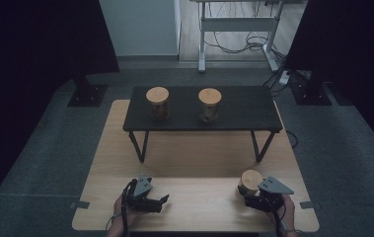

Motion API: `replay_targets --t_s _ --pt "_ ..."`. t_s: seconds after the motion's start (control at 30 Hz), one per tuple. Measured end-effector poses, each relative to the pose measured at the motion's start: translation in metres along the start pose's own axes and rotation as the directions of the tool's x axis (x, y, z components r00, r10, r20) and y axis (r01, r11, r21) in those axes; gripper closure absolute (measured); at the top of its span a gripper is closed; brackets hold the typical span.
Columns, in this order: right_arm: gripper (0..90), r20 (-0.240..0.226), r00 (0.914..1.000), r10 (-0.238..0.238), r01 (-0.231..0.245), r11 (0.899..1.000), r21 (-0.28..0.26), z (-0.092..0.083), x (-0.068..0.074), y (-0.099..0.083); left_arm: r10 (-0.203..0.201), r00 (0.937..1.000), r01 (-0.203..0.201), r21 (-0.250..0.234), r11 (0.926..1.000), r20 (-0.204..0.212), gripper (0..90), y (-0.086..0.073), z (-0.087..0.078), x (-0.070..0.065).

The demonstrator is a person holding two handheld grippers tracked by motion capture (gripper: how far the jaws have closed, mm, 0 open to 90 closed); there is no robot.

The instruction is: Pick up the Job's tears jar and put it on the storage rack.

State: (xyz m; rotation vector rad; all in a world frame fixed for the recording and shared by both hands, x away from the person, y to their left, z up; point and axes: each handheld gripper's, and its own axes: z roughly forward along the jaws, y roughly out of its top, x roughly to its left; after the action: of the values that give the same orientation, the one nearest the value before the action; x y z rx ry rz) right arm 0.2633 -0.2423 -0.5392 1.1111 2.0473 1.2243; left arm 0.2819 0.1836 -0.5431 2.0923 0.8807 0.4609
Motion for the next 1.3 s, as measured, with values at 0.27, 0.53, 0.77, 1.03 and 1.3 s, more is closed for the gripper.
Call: replay_targets --t_s 0.27,0.53,0.77,1.03,1.3 --pt "24.3 0.000 1.0000 0.005 -0.005 1.000 -0.029 -0.007 0.002 0.007 0.002 1.0000 -0.002 0.003 1.0000 0.001 7.7 0.000 0.001 0.000" --pt "24.4 -0.003 1.0000 0.003 -0.003 0.999 -0.047 -0.013 0.006 0.015 0.004 1.0000 -0.004 0.003 1.0000 0.001 7.8 0.000 0.000 0.000" --pt "24.4 -0.007 0.9999 -0.013 0.013 0.999 -0.052 -0.015 0.010 0.021 0.003 1.0000 -0.004 0.006 1.0000 0.002 7.7 0.000 0.001 0.000" --pt "24.4 -0.021 0.9997 0.008 -0.009 0.998 -0.064 -0.020 0.013 0.025 0.004 1.0000 -0.004 0.006 1.0000 0.002 7.7 0.000 0.001 0.001" --pt "24.5 -0.034 0.9992 -0.019 0.016 0.995 -0.094 -0.026 0.018 0.042 0.007 1.0000 -0.007 0.007 0.9999 0.004 7.7 0.000 0.000 0.001"
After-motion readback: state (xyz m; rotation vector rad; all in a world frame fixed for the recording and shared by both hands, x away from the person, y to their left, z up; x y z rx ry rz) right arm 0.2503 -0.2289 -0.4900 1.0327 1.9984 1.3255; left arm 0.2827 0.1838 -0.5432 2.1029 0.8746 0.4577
